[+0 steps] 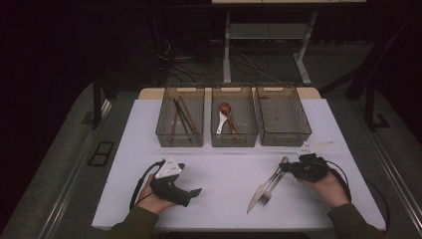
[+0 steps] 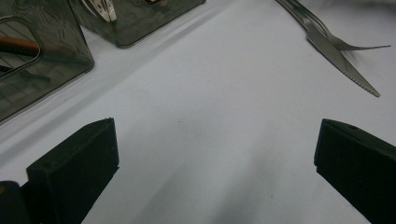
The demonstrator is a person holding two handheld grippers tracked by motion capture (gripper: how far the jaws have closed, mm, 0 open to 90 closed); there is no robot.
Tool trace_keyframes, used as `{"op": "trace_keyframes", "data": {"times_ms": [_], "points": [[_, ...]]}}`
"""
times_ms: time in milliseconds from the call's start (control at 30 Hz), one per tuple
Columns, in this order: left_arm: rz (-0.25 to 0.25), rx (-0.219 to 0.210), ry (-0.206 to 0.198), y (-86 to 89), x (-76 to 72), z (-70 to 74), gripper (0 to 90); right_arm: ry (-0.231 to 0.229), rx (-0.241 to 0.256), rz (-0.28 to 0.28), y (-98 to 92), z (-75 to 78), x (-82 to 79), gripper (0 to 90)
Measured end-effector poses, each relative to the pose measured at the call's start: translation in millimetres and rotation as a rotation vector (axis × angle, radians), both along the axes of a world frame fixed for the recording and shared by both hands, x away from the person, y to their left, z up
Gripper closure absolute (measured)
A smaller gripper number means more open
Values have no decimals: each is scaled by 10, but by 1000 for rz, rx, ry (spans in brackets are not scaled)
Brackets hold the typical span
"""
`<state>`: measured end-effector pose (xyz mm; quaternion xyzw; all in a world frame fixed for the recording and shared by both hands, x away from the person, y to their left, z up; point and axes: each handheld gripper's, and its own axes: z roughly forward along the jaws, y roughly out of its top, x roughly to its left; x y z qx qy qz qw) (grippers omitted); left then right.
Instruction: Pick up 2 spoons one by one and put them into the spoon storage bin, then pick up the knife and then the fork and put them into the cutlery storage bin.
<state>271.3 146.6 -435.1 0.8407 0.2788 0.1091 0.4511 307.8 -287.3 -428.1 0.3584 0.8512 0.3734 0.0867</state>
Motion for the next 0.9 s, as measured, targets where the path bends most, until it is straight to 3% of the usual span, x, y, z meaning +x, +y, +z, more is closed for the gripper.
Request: {"op": "trace_keyframes", "data": {"times_ms": [300,667,900], "points": [[-10,7,11,-16,-5,-6,0,18,-72,20,70,-80,3,900],[-10,9,11,-25,-6,-13,0,6,-102,29,122,-126,-5,900],[-10,6,19,-29,-1,-18,0,24,-124,35,101,-134,1,900]]}}
